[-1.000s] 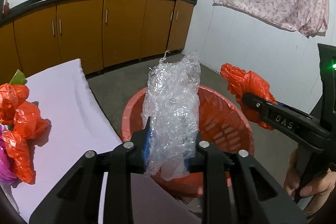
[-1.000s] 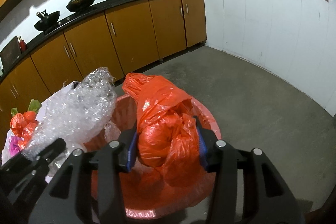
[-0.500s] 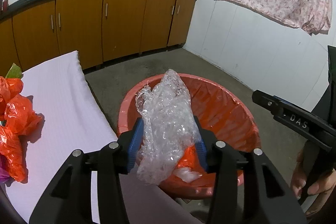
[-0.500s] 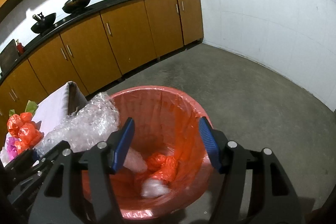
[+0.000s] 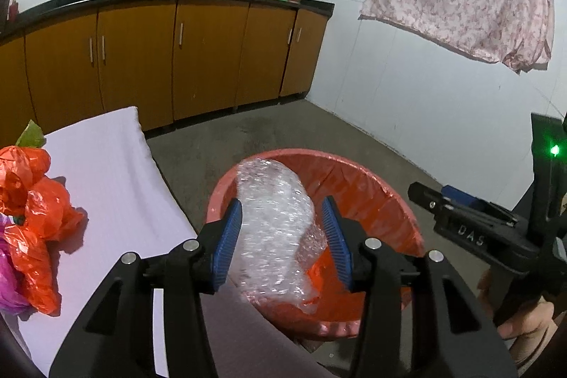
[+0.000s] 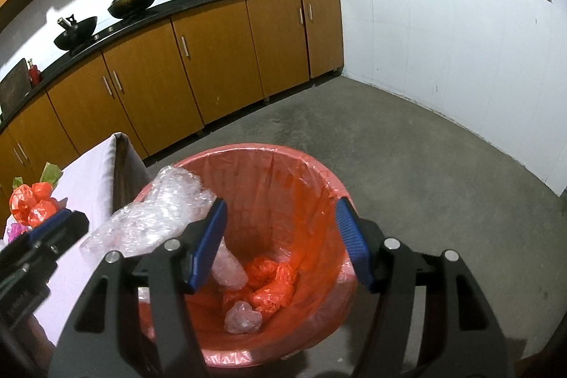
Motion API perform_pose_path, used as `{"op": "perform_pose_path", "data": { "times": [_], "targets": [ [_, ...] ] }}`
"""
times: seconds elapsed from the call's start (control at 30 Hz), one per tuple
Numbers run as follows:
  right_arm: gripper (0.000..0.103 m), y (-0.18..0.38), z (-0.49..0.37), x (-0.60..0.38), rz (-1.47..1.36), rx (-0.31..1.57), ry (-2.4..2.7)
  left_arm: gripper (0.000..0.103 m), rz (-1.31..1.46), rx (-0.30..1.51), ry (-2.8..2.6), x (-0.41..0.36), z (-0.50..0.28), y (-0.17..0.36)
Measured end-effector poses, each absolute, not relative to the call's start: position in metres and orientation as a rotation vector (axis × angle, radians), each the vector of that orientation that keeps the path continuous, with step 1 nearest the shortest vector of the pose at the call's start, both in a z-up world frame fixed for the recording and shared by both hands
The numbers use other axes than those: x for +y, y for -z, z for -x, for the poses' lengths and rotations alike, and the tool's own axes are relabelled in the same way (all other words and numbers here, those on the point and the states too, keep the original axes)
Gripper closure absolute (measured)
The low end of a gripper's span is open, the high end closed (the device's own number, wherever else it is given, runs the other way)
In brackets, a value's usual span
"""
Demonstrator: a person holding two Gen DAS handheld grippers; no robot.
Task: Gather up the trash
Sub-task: 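Open the right tool to drop the red bag while the left tool releases bubble wrap, then move both open tools back toward the remaining bags on the table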
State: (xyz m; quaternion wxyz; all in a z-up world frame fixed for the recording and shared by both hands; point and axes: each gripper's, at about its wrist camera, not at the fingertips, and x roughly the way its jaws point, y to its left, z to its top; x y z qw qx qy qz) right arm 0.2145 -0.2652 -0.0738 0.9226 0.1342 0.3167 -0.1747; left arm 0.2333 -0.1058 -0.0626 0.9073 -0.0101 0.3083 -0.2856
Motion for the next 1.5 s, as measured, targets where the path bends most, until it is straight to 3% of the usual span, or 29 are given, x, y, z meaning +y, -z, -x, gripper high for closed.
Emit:
{"op": "perform_pose_path", "data": {
  "times": [0.83,1.5],
  "targets": [
    [0.041,0.062,-0.215,-0.233,-0.222,0.638,0.303,0.048,0.036,0.589,0.445,-0.047,-0.221,0.059],
    [0.041,0.045,-0.231,-0.118,-0.117,0.629,0.076,0.034,0.051,0.538,0.031,0.117,-0.176,0.063]
  ]
}}
